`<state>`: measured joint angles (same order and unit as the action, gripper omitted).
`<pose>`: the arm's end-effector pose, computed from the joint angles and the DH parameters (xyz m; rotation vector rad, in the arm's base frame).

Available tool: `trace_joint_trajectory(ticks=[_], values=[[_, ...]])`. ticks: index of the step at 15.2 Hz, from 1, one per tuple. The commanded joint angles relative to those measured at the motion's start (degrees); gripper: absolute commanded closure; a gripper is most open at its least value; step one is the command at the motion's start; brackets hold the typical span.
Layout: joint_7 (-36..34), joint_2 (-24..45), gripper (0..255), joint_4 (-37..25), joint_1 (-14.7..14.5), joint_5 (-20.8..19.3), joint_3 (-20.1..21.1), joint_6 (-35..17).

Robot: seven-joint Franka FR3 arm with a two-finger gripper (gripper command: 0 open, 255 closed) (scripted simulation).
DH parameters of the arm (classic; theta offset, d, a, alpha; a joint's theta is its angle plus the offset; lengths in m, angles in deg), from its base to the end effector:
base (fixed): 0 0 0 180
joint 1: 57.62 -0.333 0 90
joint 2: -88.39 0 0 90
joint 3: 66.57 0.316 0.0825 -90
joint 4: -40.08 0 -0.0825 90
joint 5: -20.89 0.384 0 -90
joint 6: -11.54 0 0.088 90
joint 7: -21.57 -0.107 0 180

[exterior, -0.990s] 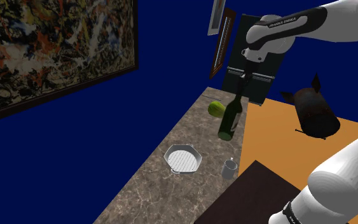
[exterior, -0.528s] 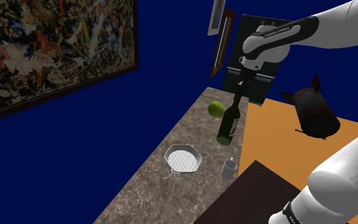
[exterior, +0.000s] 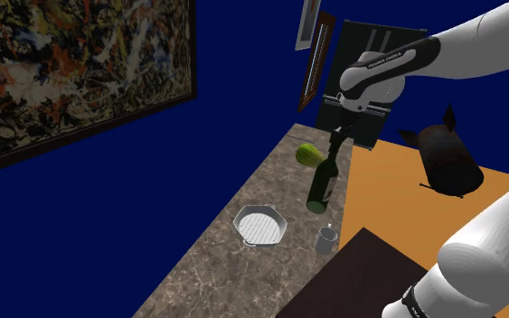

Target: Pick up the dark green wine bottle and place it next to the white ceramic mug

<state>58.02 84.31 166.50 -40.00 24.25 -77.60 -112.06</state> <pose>0.4561 -0.2474 0.4127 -3.0944 -0.1618 -0.0791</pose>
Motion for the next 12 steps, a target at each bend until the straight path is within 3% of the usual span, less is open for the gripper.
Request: trace_joint_trajectory(ticks=[1,12], values=[[0.3,0.8,255,0.9,0.0,0.2,0.0,-1.7],[1.8,5.5,255,4.7,-0.1,2.0,-0.1,-10.0]])
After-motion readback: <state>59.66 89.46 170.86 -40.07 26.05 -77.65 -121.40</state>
